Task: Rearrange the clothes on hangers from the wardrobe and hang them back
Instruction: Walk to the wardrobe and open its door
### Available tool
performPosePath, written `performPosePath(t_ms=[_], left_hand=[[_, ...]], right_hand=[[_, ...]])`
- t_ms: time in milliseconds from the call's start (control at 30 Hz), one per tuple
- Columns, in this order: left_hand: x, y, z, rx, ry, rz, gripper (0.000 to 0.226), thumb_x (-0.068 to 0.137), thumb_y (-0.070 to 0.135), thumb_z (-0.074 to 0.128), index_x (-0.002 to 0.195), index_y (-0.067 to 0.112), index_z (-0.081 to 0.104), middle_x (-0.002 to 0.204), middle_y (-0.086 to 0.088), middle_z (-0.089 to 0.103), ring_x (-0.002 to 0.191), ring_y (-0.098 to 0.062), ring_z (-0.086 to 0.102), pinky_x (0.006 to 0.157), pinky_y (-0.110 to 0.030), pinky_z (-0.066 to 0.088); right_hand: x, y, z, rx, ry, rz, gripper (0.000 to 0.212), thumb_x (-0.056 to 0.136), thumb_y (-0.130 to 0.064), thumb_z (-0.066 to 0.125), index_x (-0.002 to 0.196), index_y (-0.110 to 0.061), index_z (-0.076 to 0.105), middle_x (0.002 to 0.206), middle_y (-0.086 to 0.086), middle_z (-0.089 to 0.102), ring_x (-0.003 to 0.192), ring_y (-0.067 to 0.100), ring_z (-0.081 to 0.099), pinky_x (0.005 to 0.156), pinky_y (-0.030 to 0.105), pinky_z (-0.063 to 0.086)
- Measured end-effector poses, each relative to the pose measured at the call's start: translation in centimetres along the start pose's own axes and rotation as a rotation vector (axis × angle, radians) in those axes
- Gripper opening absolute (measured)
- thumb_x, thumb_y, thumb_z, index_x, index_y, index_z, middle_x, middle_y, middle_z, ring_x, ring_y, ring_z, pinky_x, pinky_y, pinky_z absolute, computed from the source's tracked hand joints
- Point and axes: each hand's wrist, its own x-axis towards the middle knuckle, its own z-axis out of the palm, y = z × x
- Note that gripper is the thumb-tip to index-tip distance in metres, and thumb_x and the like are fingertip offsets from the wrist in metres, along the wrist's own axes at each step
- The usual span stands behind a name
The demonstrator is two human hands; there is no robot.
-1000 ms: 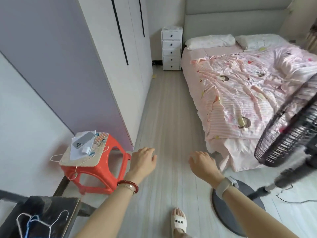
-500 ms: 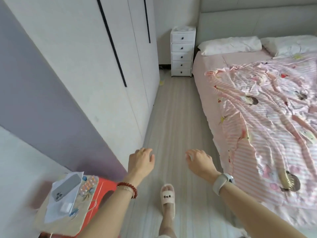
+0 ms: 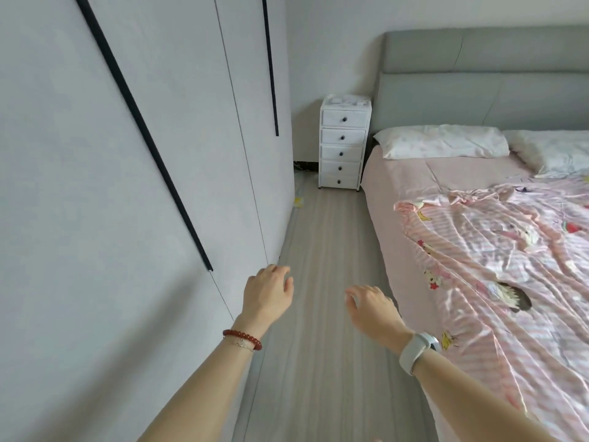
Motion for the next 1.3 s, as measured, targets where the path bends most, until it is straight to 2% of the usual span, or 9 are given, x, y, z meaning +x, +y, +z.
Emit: performPosePath(t_ms=[167, 233, 300, 433, 567, 733, 1033, 1200, 1300], left_hand=[[8.3, -1.6, -0.5, 0.015, 0.126, -0.073, 0.034, 0.096, 0.024, 0.038, 0.125, 0.016, 0.053, 0.123, -0.002, 0.058, 0.107, -0.022, 0.055, 0.088, -0.032, 0.042], [11.2, -3.0, -1.3, 0.041, 0.213, -0.138, 0.035, 0.096, 0.023, 0.04, 0.127, 0.015, 0.053, 0.124, -0.003, 0.058, 0.108, -0.023, 0.056, 0.089, -0.033, 0.042], [14.1, -4.2, -2.8, 0.074, 0.338, -0.227, 0.032, 0.094, 0.02, 0.044, 0.121, 0.011, 0.058, 0.116, -0.008, 0.063, 0.1, -0.027, 0.06, 0.083, -0.036, 0.047], [17.7, -4.8, -7.4, 0.083, 0.653, -0.371, 0.036, 0.084, 0.023, 0.04, 0.097, 0.006, 0.069, 0.084, -0.009, 0.07, 0.071, -0.029, 0.067, 0.058, -0.037, 0.056], [18.3, -3.4, -13.8, 0.213, 1.028, -0.467, 0.034, 0.087, 0.028, 0.043, 0.102, 0.01, 0.068, 0.09, -0.005, 0.069, 0.077, -0.021, 0.065, 0.065, -0.032, 0.053], [16.5, -2.7, -20.2, 0.471, 1.358, -0.641, 0.031, 0.085, 0.028, 0.048, 0.104, 0.01, 0.065, 0.099, -0.005, 0.063, 0.092, -0.014, 0.05, 0.078, -0.023, 0.031], [17.5, -5.1, -22.4, 0.693, 1.401, -0.954, 0.023, 0.082, 0.034, 0.053, 0.077, 0.014, 0.061, 0.081, -0.001, 0.056, 0.08, -0.015, 0.041, 0.072, -0.025, 0.021], [17.4, -4.4, -23.0, 0.66, 1.369, -0.976, 0.025, 0.081, 0.032, 0.049, 0.067, 0.014, 0.058, 0.077, -0.001, 0.051, 0.076, -0.017, 0.045, 0.074, -0.026, 0.02], [17.0, -2.9, -23.0, 0.578, 1.324, -0.949, 0.022, 0.081, 0.028, 0.057, 0.065, 0.013, 0.058, 0.079, -0.002, 0.052, 0.076, -0.021, 0.05, 0.075, -0.032, 0.026]], right_hand=[[12.2, -1.0, -0.9, -0.003, -0.062, -0.118, 0.028, 0.092, -0.018, 0.033, 0.065, -0.022, 0.038, 0.079, -0.004, 0.047, 0.086, 0.025, 0.046, 0.07, 0.029, 0.03], [17.6, -2.3, -0.9, -0.003, -0.08, -0.218, 0.023, 0.094, -0.02, 0.035, 0.09, -0.017, 0.057, 0.098, 0.003, 0.059, 0.102, 0.028, 0.051, 0.078, 0.031, 0.037], [22.5, -4.3, -1.3, 0.026, -0.102, -0.33, 0.031, 0.095, -0.021, 0.036, 0.119, -0.016, 0.056, 0.122, 0.004, 0.057, 0.117, 0.025, 0.048, 0.091, 0.03, 0.038], [30.3, -9.2, -3.4, 0.109, -0.114, -0.643, 0.036, 0.095, -0.021, 0.04, 0.129, -0.016, 0.049, 0.134, 0.001, 0.049, 0.124, 0.021, 0.042, 0.101, 0.031, 0.036], [33.8, -16.8, -6.3, 0.323, 0.105, -1.08, 0.04, 0.088, -0.024, 0.039, 0.123, -0.008, 0.053, 0.127, 0.015, 0.052, 0.12, 0.032, 0.047, 0.095, 0.046, 0.044], [34.3, -27.0, -10.2, 0.407, 0.449, -1.521, 0.048, 0.09, -0.028, 0.037, 0.137, -0.017, 0.032, 0.146, 0.01, 0.025, 0.137, 0.028, 0.022, 0.11, 0.056, 0.009], [35.5, -34.9, -8.1, 0.34, 0.694, -1.614, 0.062, 0.094, -0.053, 0.027, 0.146, -0.028, 0.006, 0.155, 0.004, -0.013, 0.143, 0.025, -0.005, 0.107, 0.065, 0.004], [35.1, -34.1, -9.3, 0.278, 0.616, -1.605, 0.063, 0.093, -0.05, 0.028, 0.147, -0.027, 0.005, 0.154, 0.005, -0.014, 0.143, 0.026, -0.004, 0.107, 0.064, 0.005], [33.5, -32.5, -11.1, 0.35, 0.377, -1.576, 0.06, 0.09, -0.042, 0.032, 0.145, -0.022, 0.019, 0.155, 0.009, 0.003, 0.141, 0.028, 0.004, 0.106, 0.062, 0.011]])
